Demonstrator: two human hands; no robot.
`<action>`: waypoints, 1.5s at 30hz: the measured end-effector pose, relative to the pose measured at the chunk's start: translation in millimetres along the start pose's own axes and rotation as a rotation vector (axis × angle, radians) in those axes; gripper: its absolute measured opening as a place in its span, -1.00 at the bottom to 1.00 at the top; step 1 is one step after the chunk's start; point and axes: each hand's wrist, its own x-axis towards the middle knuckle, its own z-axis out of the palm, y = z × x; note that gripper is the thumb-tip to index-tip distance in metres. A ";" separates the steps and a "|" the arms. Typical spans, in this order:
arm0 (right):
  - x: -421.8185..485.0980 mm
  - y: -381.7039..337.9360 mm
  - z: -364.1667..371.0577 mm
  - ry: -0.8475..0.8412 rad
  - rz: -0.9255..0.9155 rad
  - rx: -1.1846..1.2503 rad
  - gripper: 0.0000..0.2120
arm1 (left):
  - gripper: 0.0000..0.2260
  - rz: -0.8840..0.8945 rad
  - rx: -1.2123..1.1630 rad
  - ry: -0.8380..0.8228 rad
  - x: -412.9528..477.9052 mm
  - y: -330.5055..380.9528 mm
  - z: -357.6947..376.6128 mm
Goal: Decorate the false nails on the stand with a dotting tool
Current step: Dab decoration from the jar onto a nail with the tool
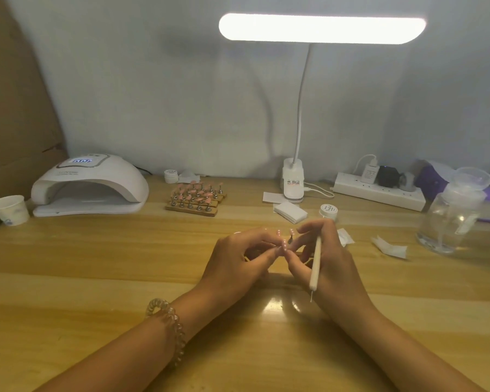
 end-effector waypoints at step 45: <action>20.4 33.9 -19.2 0.127 -0.041 -0.278 -0.57 | -0.69 -0.075 0.438 -0.147 10.7 -27.2 -4.8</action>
